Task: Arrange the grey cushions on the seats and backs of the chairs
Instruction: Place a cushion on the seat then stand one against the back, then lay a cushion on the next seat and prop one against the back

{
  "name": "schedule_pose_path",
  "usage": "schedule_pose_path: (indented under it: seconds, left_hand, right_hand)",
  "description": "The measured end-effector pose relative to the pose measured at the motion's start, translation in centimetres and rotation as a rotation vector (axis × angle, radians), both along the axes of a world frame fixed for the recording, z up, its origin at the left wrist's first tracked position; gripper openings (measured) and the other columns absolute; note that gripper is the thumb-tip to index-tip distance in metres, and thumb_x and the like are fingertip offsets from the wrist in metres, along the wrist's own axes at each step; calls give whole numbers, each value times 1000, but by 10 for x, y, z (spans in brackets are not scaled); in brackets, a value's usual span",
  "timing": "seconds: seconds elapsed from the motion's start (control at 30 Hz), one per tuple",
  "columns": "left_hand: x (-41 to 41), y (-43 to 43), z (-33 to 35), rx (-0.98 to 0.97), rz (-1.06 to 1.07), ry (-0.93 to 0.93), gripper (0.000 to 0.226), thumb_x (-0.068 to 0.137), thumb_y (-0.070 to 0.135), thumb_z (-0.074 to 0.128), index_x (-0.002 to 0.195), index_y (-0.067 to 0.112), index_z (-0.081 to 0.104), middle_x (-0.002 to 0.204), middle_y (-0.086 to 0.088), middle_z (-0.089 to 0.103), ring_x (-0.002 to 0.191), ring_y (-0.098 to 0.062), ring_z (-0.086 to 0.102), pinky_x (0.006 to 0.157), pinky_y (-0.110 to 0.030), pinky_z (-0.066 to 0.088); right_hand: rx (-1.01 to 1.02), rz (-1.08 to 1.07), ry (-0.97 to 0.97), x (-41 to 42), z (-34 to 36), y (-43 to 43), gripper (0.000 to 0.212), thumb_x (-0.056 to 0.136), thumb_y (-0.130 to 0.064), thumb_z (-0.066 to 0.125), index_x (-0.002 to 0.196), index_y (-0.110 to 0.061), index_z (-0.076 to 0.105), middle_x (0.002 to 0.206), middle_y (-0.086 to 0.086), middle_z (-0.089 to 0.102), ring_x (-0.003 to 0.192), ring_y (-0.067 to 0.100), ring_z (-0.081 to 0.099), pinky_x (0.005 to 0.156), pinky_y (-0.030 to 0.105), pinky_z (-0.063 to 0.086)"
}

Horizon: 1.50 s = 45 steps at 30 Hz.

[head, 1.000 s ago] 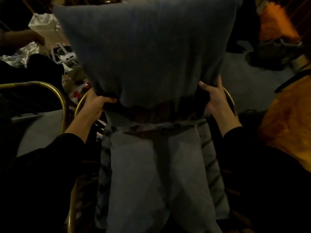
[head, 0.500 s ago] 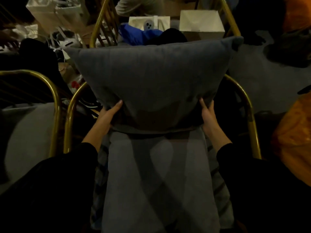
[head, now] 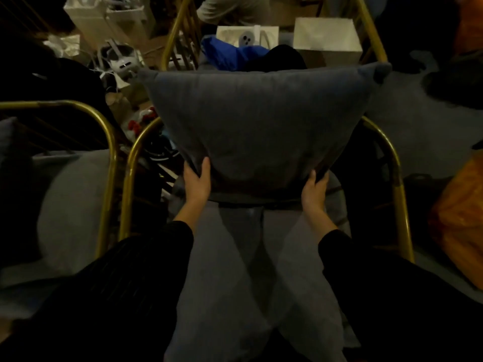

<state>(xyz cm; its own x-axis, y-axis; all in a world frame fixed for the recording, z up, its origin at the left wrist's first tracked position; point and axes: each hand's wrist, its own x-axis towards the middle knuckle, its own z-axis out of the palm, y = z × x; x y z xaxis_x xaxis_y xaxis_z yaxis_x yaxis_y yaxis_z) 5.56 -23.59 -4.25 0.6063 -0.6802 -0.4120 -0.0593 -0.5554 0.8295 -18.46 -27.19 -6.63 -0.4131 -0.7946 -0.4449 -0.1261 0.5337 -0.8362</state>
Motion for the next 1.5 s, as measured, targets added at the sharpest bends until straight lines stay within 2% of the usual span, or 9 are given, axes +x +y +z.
schedule_pose_path:
  seconds: [0.2,0.27,0.33,0.43,0.6,0.83,1.03,1.3,1.5]
  left_hand:
    - [22,67,1,119,-193,-147,34,88,10,63,122,2,62,108,-20,70,103,-29,66,91,-36,52]
    - [47,89,14,38,-206,-181,26,85,4,62,111,5,68,91,-16,72,80,-10,68,78,-26,54]
    - [90,112,25,-53,-150,-198,21,78,9,64,96,18,73,80,-8,73,69,-8,68,73,-32,59]
    - [173,154,37,-114,-5,-264,22,72,22,63,91,18,73,79,-10,74,76,-30,72,72,-45,60]
    - [311,235,36,-20,88,-368,20,82,3,61,100,6,71,91,-14,72,85,-25,69,82,-43,58]
    - [454,318,45,27,122,-513,23,84,-1,56,102,3,69,91,-16,71,83,-27,66,76,-32,51]
    - [532,328,48,68,-28,-669,29,80,5,60,108,3,68,103,-20,68,97,-35,63,86,-39,50]
    - [636,328,13,245,-85,-383,71,95,43,53,150,7,28,155,-17,33,144,-32,31,119,-42,25]
    - [733,289,-29,268,-61,-156,76,95,58,37,155,16,16,162,-12,21,149,-30,20,121,-48,19]
  right_hand:
    - [154,339,-63,86,-3,90,55,95,-20,57,143,-1,37,144,19,47,132,32,46,107,34,36]
    - [84,447,-45,131,7,112,48,94,-17,59,136,-1,44,134,23,54,124,34,52,104,37,40]
    - [-1,571,-21,182,22,129,42,93,-15,58,132,-1,49,127,22,58,119,34,55,102,42,43]
    - [-135,744,36,262,44,156,32,92,-16,58,122,-3,56,114,18,62,106,30,59,92,39,48]
    - [-307,829,140,395,59,203,24,89,-15,61,110,-4,62,96,15,63,87,27,61,80,36,49]
    - [-95,975,129,541,52,245,43,91,-23,61,128,-2,52,123,21,58,111,34,57,94,37,45]
    - [-49,1092,101,623,64,248,52,92,-25,61,135,0,43,132,23,52,120,36,52,95,36,42]
    - [134,942,-35,715,66,248,111,76,-56,70,154,-16,0,153,17,31,137,40,34,113,49,34]
    - [311,730,219,787,54,236,144,55,-74,73,150,-19,-19,155,26,12,139,47,22,108,60,28]
